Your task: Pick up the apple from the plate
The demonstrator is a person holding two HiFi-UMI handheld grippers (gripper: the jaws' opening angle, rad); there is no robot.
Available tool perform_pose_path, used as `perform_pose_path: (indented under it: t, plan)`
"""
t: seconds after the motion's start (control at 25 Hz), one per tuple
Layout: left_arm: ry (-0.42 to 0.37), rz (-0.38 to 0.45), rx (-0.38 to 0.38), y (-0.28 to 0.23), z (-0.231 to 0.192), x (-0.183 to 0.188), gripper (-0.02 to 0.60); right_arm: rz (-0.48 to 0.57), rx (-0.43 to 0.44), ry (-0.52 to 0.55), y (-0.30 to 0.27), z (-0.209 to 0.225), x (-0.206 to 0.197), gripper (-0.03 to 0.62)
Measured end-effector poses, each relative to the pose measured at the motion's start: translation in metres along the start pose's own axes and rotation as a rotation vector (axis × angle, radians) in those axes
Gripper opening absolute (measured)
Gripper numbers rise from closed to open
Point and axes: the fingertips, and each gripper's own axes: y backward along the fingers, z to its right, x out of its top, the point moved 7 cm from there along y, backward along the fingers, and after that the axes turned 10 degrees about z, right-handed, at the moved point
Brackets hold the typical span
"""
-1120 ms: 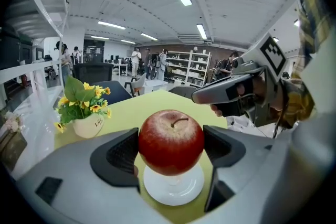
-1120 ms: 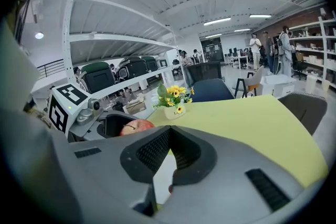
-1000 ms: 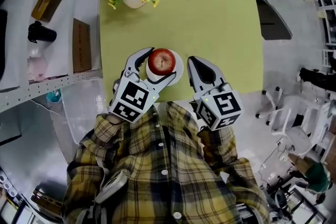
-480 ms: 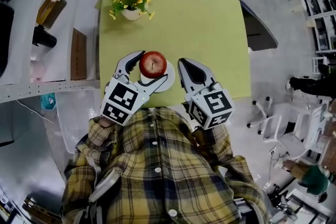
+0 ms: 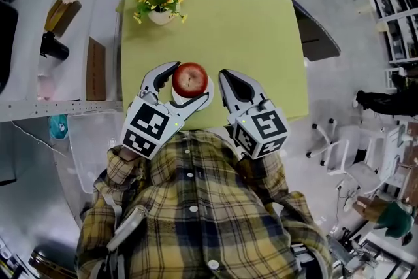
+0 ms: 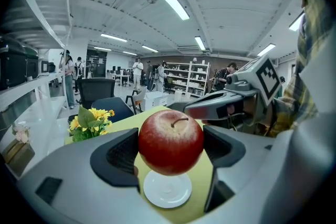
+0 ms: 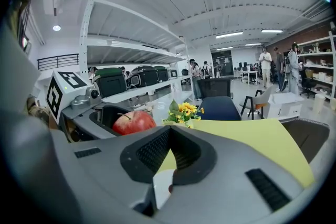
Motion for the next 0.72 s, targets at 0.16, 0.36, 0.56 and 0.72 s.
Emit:
perform_pose_path:
  t: [0.16, 0.36, 0.56, 0.72]
  plan:
    - [-0.005, 0.010, -0.004, 0.0026, 0.0035, 0.0023, 0.394, 0.002, -0.009, 0.000, 0.0049, -0.0004, -0.0012, -0.003]
    - [0.001, 0.017, -0.003, 0.0032, 0.0047, 0.0015, 0.394, 0.000, -0.003, 0.006, 0.0071, -0.0027, -0.0013, -0.003]
    - [0.008, 0.020, -0.009, 0.0017, 0.0047, 0.0008, 0.394, -0.008, -0.012, 0.018, 0.0064, -0.0028, -0.0012, -0.003]
    - [0.017, 0.011, -0.015, 0.0013, 0.0034, -0.0031, 0.394, -0.019, -0.002, 0.023, 0.0032, -0.0046, -0.0034, -0.003]
